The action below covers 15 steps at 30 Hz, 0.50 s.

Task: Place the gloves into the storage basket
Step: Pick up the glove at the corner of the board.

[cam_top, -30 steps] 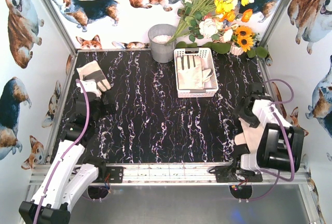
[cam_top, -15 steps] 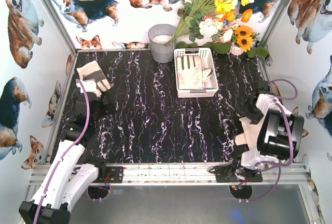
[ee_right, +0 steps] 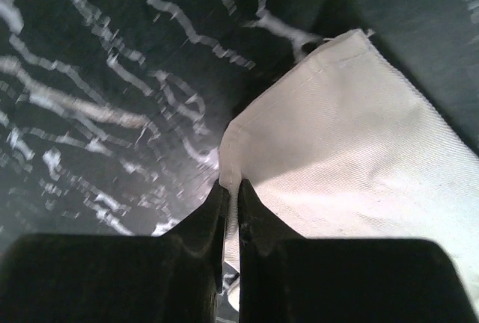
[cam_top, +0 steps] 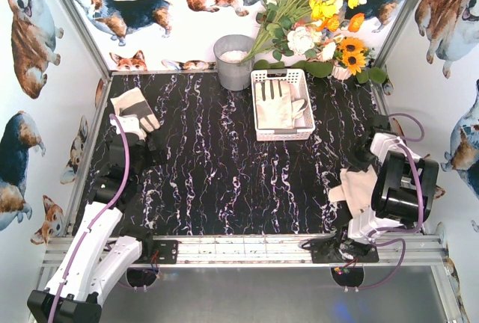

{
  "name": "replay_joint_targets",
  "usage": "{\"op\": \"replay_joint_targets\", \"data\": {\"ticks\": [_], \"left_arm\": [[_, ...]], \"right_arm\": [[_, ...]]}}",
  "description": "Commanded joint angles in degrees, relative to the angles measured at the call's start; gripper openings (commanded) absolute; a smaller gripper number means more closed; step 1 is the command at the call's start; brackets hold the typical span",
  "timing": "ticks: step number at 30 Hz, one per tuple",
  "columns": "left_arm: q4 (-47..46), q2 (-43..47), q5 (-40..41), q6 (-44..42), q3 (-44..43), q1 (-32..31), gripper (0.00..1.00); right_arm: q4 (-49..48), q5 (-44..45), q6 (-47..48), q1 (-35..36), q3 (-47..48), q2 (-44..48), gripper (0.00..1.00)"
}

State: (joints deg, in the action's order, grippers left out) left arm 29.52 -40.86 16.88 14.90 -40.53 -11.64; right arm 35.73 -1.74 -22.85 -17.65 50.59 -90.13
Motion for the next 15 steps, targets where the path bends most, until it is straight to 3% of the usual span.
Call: {"op": "replay_joint_targets", "data": {"ticks": [1, 4, 9, 15], "left_arm": [[-1.7, 0.0, -1.1, -0.9, 0.2, 0.7, 1.0], [-2.6, -0.6, -3.9, -1.4, 0.4, 0.7, 1.0], [-5.3, -2.4, -14.1, -2.2, 1.1, 0.5, 1.0], [-11.2, -3.6, -26.6, 2.9, 4.0, -5.6, 0.93]], "right_arm": [[-0.7, -12.8, -0.8, 0.8, -3.4, 4.5, 0.0], [1.6, -16.3, -2.2, 4.0, -4.5, 10.5, 0.0], [3.1, -17.2, -10.6, 15.1, -7.3, 21.5, 0.0], [-5.4, -17.4, -24.5, 27.8, -12.3, 32.4, 0.0]]}}
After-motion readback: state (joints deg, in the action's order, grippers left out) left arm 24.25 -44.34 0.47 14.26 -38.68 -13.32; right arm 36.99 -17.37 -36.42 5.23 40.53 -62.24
